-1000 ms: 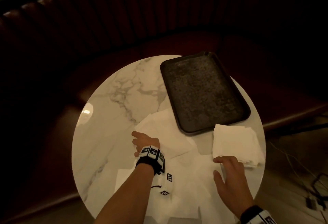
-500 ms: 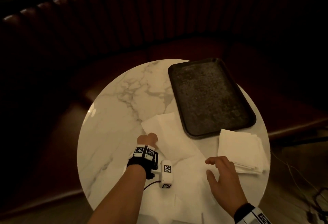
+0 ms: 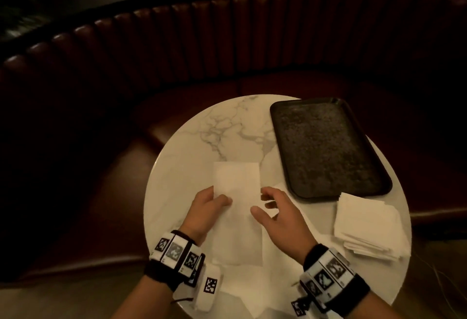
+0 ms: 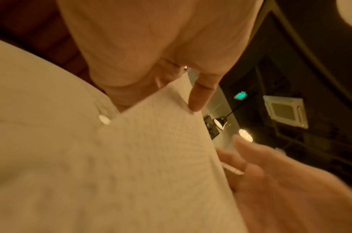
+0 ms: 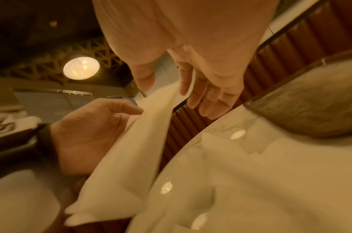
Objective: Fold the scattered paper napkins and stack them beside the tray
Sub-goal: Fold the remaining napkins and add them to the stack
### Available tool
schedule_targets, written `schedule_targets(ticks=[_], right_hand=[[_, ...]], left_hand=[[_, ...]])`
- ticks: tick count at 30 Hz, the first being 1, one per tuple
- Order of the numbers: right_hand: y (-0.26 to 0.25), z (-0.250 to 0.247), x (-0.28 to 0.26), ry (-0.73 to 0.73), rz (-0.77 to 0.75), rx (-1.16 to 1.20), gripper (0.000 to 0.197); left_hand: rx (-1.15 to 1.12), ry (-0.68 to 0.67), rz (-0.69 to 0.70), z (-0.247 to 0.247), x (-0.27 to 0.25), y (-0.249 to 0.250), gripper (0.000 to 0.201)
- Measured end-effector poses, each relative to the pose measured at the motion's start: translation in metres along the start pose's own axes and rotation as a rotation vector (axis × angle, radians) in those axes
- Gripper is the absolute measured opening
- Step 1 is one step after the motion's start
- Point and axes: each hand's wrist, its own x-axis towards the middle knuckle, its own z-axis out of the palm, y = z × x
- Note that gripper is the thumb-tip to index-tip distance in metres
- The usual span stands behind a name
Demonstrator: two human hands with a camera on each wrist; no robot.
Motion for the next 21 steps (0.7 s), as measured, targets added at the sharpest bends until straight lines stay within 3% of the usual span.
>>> schedule_targets(ticks=[2, 5, 7, 12, 18, 21], right_hand=[[-0.017, 0.006, 0.001, -0.100, 0.104, 0.187, 0.042], [-0.034, 0.009, -0.009, -0.288, 0.204, 0.538, 0.025], [-0.037, 0.011, -0.019, -0.311, 0.227, 0.655, 0.022], [-0.035, 0.006, -0.035, -0.263, 0.244, 0.736, 0.024], [-0.033, -0.003, -0.046, -0.254, 0.230, 0.613, 0.023], [-0.035, -0.005, -0.049, -0.211, 0.236, 0.580, 0.019]], left_hand=[[-0.074, -0.049, 0.038, -0.007, -0.017, 0.008, 0.040], [-0.137, -0.079, 0.099, -0.017, -0.038, 0.013, 0.039], [-0.145, -0.083, 0.130, -0.021, -0.049, 0.012, 0.039], [-0.005, -0.106, 0.111, -0.025, -0.067, -0.010, 0.048], [-0.039, -0.046, 0.175, -0.020, -0.073, -0.021, 0.021], [-0.063, -0.084, 0.212, -0.017, -0.075, -0.018, 0.018]])
